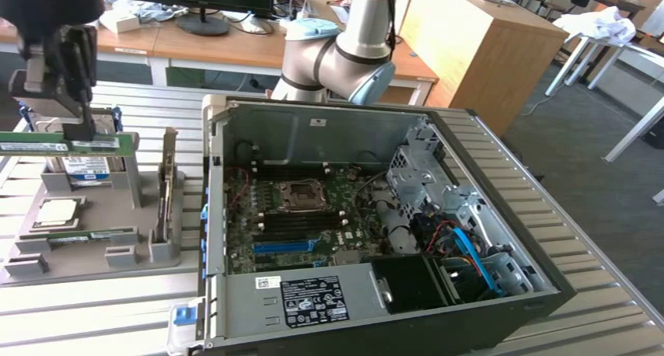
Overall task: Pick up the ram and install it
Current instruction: 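Pick up the ram and move it above insertion slot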
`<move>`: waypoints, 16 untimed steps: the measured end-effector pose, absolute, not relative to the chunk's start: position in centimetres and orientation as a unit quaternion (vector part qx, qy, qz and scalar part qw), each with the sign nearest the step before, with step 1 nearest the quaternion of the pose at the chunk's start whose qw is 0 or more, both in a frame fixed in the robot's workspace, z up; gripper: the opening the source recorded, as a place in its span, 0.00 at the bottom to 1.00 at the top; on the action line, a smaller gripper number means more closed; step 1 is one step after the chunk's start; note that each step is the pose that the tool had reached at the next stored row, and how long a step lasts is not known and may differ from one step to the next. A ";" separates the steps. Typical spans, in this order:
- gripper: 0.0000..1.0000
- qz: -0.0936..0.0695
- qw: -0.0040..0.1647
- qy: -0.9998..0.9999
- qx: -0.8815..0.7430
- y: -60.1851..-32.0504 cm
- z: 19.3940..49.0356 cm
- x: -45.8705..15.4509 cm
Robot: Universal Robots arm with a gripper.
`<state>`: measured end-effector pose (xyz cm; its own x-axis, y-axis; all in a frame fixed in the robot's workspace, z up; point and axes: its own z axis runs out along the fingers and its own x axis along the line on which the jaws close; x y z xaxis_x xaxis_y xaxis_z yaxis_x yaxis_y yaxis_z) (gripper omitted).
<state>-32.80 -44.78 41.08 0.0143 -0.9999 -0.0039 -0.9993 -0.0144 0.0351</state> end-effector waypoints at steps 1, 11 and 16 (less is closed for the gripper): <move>0.11 -0.014 0.011 -0.702 0.712 -44.8 41.1 -32.6; 0.11 -0.014 0.011 -0.702 0.712 -44.8 41.1 -30.6; 0.11 -0.014 0.011 -0.702 0.712 -44.8 41.1 -29.5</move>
<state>-29.52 -44.78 41.08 0.0144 -0.9999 -0.0039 -0.9993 -0.0145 0.0351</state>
